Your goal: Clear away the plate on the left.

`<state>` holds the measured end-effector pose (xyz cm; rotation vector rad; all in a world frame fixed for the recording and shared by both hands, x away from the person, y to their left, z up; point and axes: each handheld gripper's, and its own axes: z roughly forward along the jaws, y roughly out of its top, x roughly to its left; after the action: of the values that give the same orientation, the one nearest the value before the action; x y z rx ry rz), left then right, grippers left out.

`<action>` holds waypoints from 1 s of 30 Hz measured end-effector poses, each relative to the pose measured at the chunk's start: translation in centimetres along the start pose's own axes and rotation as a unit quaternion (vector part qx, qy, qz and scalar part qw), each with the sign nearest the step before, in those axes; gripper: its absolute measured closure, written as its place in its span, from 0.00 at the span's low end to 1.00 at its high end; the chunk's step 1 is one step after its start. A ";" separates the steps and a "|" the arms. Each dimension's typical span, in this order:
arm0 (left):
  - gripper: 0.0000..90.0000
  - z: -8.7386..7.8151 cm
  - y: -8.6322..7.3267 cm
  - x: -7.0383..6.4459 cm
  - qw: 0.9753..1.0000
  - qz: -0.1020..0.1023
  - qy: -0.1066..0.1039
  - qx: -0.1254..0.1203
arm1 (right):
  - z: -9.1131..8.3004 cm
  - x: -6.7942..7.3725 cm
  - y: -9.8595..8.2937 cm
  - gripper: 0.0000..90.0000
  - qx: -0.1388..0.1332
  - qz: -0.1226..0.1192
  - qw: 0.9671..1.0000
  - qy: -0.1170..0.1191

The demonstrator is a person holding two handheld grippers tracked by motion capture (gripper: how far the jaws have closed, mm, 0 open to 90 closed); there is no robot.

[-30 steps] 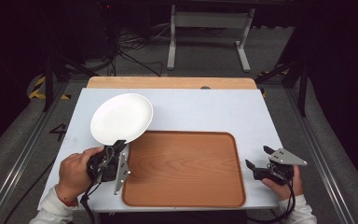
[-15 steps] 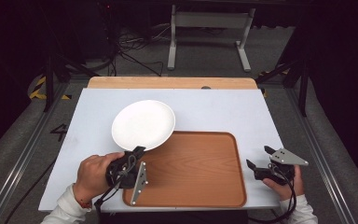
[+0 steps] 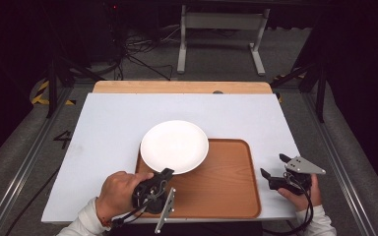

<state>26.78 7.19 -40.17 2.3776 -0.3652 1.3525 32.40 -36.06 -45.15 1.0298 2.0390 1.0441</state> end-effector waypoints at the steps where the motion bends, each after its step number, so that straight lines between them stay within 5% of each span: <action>1: 0.96 0.1 0.3 -0.2 1.000 0.001 -0.003 -0.002 | 0.0 0.0 0.0 0.14 0.000 0.000 1.000 0.000; 17: 0.95 1.2 2.8 -2.9 0.997 0.044 -0.059 -0.030 | 0.0 0.0 0.0 0.14 0.001 0.000 1.000 0.000; 30: 0.97 2.6 3.1 -4.3 0.995 0.044 -0.081 -0.023 | 0.0 0.0 0.0 0.14 0.001 0.000 1.000 0.000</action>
<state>25.38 3.46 -44.48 2.4655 -0.5476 1.1762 32.43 -36.09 -45.18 1.0312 2.0417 1.0424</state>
